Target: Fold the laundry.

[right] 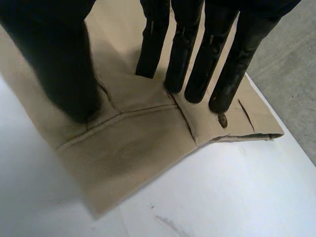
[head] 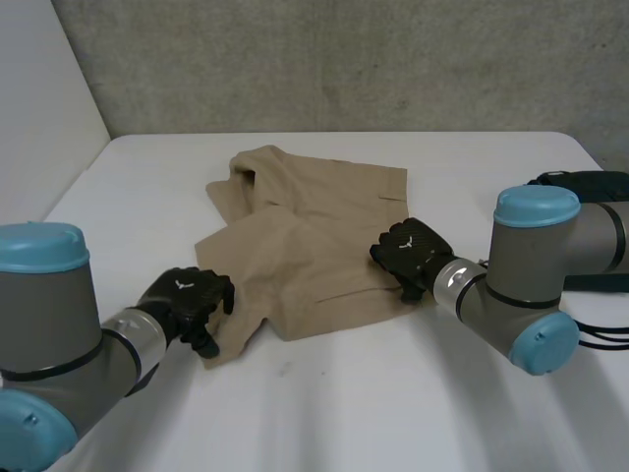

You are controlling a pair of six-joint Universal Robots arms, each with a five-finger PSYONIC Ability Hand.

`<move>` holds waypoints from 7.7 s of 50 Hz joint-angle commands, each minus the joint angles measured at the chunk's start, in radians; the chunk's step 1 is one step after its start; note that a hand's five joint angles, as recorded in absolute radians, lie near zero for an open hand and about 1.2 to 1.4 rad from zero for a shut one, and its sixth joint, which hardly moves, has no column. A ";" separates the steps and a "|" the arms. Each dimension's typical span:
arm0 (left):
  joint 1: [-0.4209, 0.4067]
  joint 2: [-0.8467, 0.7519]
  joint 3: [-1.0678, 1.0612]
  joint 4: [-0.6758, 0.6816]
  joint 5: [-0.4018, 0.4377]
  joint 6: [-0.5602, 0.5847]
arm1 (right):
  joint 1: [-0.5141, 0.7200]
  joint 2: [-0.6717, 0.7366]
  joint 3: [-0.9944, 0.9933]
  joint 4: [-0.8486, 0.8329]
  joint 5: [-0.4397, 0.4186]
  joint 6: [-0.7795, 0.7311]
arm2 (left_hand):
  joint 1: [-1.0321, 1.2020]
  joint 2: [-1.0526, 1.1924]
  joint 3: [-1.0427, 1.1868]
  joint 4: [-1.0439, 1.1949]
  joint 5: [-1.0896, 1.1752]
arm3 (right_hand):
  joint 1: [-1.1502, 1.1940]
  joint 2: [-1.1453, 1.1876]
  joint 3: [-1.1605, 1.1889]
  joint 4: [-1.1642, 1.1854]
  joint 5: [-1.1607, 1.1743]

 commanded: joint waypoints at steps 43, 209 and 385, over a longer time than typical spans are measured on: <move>-0.097 -0.049 0.056 -0.009 -0.128 -0.019 | -0.078 -0.289 0.036 0.245 -0.002 0.269 | -0.125 -0.118 -0.110 -0.110 -0.109 | 0.736 0.610 0.611 0.612 0.641; -0.034 0.045 0.180 0.485 -0.147 0.291 | 0.003 -0.206 -0.139 -0.129 0.201 0.122 | 0.685 0.692 0.700 0.700 0.701 | 0.736 0.610 0.611 0.612 0.641; 0.052 -0.510 0.710 -0.075 0.033 0.272 | -0.041 -0.463 0.483 0.237 0.186 -0.044 | 0.118 0.126 0.134 0.133 0.135 | 0.736 0.610 0.611 0.612 0.641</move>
